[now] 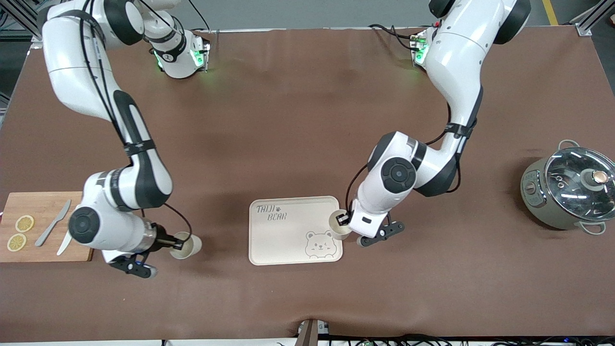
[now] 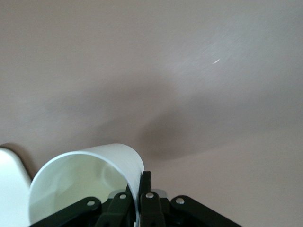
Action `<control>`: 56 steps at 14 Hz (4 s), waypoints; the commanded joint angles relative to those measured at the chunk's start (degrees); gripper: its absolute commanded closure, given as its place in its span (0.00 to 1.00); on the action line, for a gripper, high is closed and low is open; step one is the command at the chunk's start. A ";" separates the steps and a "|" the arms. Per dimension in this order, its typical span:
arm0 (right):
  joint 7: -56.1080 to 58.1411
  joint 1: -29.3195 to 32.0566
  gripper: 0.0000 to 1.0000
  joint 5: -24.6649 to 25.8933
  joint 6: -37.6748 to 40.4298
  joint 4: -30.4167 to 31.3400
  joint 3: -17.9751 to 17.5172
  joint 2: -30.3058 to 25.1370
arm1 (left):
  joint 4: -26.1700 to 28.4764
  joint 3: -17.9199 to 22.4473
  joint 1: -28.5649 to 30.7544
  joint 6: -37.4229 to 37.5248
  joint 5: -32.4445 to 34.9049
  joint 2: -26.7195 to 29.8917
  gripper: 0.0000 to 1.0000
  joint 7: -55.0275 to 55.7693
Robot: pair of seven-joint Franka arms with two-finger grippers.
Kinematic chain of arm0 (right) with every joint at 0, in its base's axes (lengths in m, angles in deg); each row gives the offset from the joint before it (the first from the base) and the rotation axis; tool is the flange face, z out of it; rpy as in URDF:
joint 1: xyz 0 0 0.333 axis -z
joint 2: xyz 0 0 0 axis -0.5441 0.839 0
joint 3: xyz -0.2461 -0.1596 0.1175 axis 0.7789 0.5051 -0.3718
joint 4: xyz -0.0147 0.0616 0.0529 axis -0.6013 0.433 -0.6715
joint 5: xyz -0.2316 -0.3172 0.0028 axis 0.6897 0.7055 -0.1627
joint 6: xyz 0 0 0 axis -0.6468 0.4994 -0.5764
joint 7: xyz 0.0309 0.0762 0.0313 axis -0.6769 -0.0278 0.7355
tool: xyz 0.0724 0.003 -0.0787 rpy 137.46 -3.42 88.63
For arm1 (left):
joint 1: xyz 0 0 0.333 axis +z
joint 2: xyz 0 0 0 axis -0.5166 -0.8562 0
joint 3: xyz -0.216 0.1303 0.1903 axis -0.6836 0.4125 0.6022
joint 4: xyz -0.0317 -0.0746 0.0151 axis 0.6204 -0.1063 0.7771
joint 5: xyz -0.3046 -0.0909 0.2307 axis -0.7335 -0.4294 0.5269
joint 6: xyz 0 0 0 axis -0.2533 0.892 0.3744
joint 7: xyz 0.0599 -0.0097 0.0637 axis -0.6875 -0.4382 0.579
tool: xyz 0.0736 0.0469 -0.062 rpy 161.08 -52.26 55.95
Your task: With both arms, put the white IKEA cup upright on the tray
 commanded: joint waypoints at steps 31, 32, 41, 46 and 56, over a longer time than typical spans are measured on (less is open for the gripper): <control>-25.86 -17.55 0.00 0.20 -14.61 1.92 0.86 4.18 | -0.43 5.31 -2.32 8.58 -2.85 1.73 0.00 -4.97; -25.51 -17.38 0.00 0.28 -14.44 1.92 0.86 4.00 | -0.43 5.92 -2.32 9.28 -2.59 2.60 0.00 -6.81; -23.06 -17.11 0.00 -0.68 5.21 1.74 0.60 -10.29 | 1.15 9.62 1.45 19.73 0.92 9.37 0.00 -27.64; -22.69 -16.93 0.00 -2.79 22.63 4.80 0.51 -27.51 | 1.68 9.62 6.55 26.15 3.48 12.98 0.00 -37.92; 4.86 -2.54 0.00 -0.43 25.37 35.48 1.04 -61.81 | 12.04 9.18 15.08 28.01 3.39 27.56 0.00 -47.08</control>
